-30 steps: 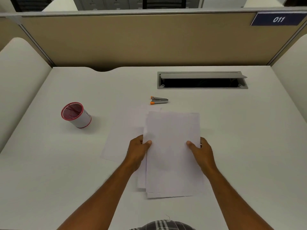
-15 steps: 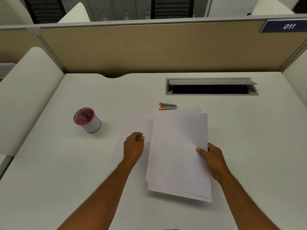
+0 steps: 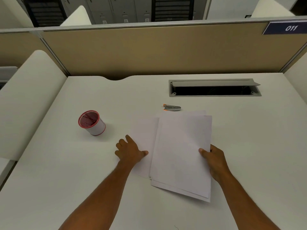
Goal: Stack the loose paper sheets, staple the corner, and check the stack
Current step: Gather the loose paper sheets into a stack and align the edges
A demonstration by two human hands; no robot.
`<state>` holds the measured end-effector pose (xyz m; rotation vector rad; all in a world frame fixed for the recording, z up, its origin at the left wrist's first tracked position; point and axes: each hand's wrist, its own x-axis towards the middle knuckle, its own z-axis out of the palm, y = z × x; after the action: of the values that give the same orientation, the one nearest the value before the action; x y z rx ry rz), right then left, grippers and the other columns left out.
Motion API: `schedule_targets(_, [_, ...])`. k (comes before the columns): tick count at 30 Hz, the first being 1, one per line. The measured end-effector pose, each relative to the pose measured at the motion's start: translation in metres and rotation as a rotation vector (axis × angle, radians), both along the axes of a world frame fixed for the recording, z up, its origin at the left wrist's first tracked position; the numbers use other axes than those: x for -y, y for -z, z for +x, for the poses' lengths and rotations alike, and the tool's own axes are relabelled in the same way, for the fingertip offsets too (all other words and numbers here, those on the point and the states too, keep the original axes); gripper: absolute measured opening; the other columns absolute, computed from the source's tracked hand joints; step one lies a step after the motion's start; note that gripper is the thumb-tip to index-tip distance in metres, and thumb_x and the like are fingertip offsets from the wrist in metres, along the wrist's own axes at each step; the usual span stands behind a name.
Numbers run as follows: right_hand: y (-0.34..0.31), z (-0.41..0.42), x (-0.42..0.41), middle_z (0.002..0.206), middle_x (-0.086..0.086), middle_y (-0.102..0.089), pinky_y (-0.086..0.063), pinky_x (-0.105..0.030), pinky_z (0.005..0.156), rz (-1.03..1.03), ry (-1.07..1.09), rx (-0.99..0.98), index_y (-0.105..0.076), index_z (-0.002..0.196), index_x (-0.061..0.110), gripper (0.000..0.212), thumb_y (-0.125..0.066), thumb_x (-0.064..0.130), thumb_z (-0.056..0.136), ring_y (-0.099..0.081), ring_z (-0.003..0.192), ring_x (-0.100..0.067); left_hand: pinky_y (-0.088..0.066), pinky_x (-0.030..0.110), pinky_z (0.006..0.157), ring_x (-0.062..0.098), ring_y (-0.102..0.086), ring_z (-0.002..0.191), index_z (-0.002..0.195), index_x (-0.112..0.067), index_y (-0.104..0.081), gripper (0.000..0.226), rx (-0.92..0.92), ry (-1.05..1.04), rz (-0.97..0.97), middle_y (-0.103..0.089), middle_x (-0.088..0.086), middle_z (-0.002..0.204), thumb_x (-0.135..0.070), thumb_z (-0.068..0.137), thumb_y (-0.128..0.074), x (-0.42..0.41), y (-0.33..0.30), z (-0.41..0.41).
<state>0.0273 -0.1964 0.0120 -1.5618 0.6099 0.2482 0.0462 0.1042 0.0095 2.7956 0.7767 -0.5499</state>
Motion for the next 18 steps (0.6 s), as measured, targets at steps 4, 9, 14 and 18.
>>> schedule_targets(4, [0.003, 0.002, -0.011, 0.11, -0.005, -0.07, -0.053, -0.047, 0.096, -0.005, -0.018, -0.027, -0.063, 0.126, 0.012, 0.034, -0.062, 0.009, 0.093, -0.068, 0.1, -0.028, -0.043, 0.047, 0.098, 0.033, -0.038, 0.127, 0.148, -0.009, -0.02, 0.122, -0.028, 0.042, 0.012, -0.039, 0.015, 0.138, -0.075, 0.059, -0.071, 0.004, 0.004, -0.007])
schedule_targets(9, [0.007, 0.0, -0.02, 0.106, -0.005, -0.07, -0.055, -0.045, 0.091, -0.048, -0.042, -0.051, -0.064, 0.123, 0.013, 0.031, -0.062, 0.01, 0.092, -0.068, 0.095, -0.027, -0.044, 0.048, 0.099, 0.034, -0.039, 0.125, 0.139, -0.008, -0.031, 0.107, 0.009, 0.008, -0.166, -0.04, 0.016, 0.134, -0.062, 0.061, -0.081, 0.006, 0.002, -0.014])
schedule_targets(14, [0.007, -0.003, -0.018, 0.102, -0.005, -0.07, -0.056, -0.041, 0.083, -0.074, -0.049, -0.064, -0.066, 0.116, 0.015, 0.025, -0.062, 0.01, 0.092, -0.068, 0.09, -0.025, -0.046, 0.048, 0.101, 0.036, -0.054, 0.123, 0.142, -0.01, -0.027, 0.102, 0.074, -0.046, -0.33, -0.053, 0.014, 0.132, -0.045, 0.066, -0.084, 0.0, -0.002, -0.02])
schedule_targets(18, [0.009, -0.003, -0.016, 0.107, -0.008, -0.071, -0.057, -0.048, 0.09, -0.078, -0.054, -0.096, -0.066, 0.114, 0.015, 0.023, -0.063, 0.012, 0.091, -0.069, 0.095, -0.03, -0.052, 0.035, 0.088, 0.028, -0.064, 0.105, 0.129, -0.01, -0.049, 0.066, 0.178, -0.189, -0.676, -0.064, 0.01, 0.121, -0.026, 0.074, -0.083, -0.011, -0.001, -0.024])
